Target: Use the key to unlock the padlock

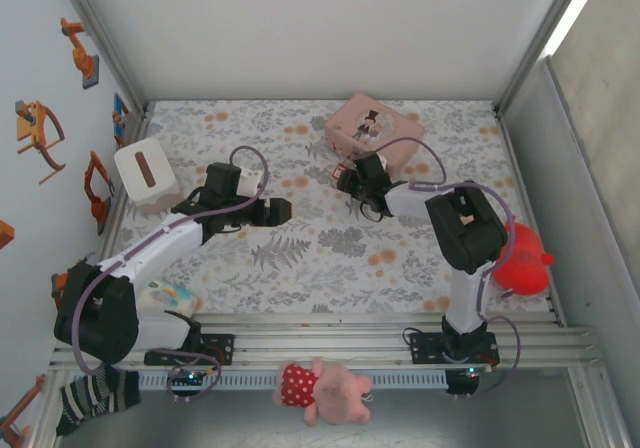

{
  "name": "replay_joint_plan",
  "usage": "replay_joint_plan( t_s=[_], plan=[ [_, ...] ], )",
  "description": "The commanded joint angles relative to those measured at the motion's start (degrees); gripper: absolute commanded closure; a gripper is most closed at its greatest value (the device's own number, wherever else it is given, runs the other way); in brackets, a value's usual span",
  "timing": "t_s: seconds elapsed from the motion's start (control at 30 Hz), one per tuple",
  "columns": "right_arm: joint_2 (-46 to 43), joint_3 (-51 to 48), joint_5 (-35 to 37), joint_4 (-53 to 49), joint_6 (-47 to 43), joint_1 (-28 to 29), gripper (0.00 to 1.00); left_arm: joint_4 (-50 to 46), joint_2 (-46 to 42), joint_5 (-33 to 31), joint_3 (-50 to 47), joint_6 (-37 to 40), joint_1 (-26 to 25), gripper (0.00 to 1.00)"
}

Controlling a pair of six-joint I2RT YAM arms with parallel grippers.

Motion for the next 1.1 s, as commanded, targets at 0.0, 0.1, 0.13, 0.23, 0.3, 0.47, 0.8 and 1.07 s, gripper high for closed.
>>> replay_joint_plan(
  t_s=[0.0, 0.1, 0.13, 0.23, 0.3, 0.47, 0.8, 1.07],
  plan=[
    [0.5, -0.4, 2.33, 6.7, 4.39, 0.28, 0.41, 0.26, -0.61, 1.86, -0.21, 1.82, 0.13, 0.19],
    [1.78, 0.23, 1.86, 7.18, 3.28, 0.25, 0.42, 0.26, -0.67, 2.09, -0.35, 1.77, 0.25, 0.19],
    [2.21, 0.22, 1.65, 8.09, 3.13, 0.18, 0.42, 0.14, -0.69, 2.12, -0.26, 1.82, 0.27, 0.19],
    [4.04, 0.33, 0.65, 11.13, 2.6, 0.08, 0.42, -0.74, -0.63, 1.91, 0.17, 1.68, 0.31, 0.19],
    [5.61, 1.59, 0.29, 11.23, 2.82, 0.08, 0.42, -1.1, -1.22, 1.23, -0.29, 1.43, 0.32, 0.19],
    [8.76, 3.39, 0.84, 11.8, 3.69, 0.08, 0.44, -1.41, -4.22, -0.08, -1.93, -0.13, 0.52, 0.19],
    [12.19, 4.93, -1.39, 16.57, 2.15, -0.1, 0.51, -3.62, -5.2, -0.08, -0.64, -1.3, 1.1, 0.18],
    [13.81, 7.17, -2.23, 15.86, 2.92, -0.27, 0.56, -2.89, -2.61, 0.24, 0.11, -1.31, 1.15, 0.18]
  ],
)
